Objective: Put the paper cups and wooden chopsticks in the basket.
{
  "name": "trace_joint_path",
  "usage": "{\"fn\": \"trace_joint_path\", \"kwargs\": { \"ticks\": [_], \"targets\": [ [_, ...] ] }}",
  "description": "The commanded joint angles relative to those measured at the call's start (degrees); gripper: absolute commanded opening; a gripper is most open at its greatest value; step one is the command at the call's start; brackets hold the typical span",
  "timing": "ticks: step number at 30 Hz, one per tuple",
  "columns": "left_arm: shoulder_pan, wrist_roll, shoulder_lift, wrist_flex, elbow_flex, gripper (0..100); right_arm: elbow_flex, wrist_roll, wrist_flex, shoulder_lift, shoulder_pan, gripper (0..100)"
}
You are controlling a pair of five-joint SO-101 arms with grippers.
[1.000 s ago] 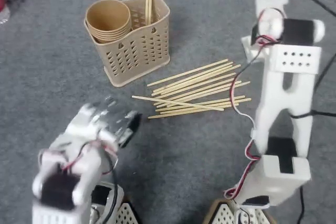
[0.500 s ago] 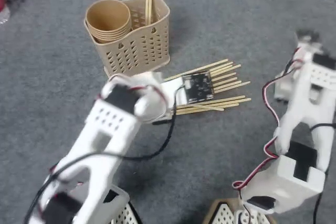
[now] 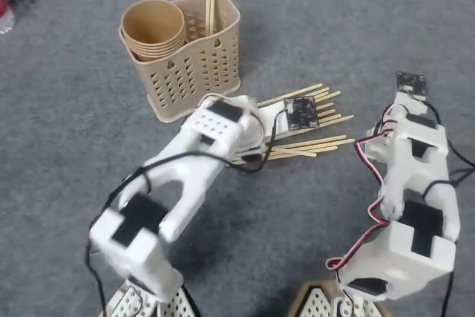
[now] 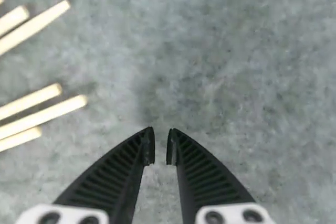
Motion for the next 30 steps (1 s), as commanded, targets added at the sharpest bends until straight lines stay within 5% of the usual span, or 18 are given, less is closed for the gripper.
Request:
{"fn": "trace_joint_path", "kwargs": {
  "ticks": [1, 8, 17, 22, 30],
  "targets": [
    [0.6, -0.4, 7.1, 3.1, -10.6, 24, 0.1, -0.2, -1.5, -3.1, -1.7, 6.1],
    [1.3, -0.4, 16.3, 15.1, -23.3, 23, 0.1, -0.2, -1.7, -3.3, -1.8, 6.1],
    [2.8, -3.0, 25.1, 27.3, -35.4, 1, 0.1, -0.2, -1.7, -3.1, -1.6, 6.1],
    [2.7, -2.8, 25.9, 33.8, -39.1, 1, 0.2, 2.1, -1.7, -3.1, -1.6, 6.1],
    [2.4, 12.1, 13.8, 35.7, -49.5, 1, 0.3, 2.3, -1.7, -3.1, -1.7, 6.1]
  ]
}}
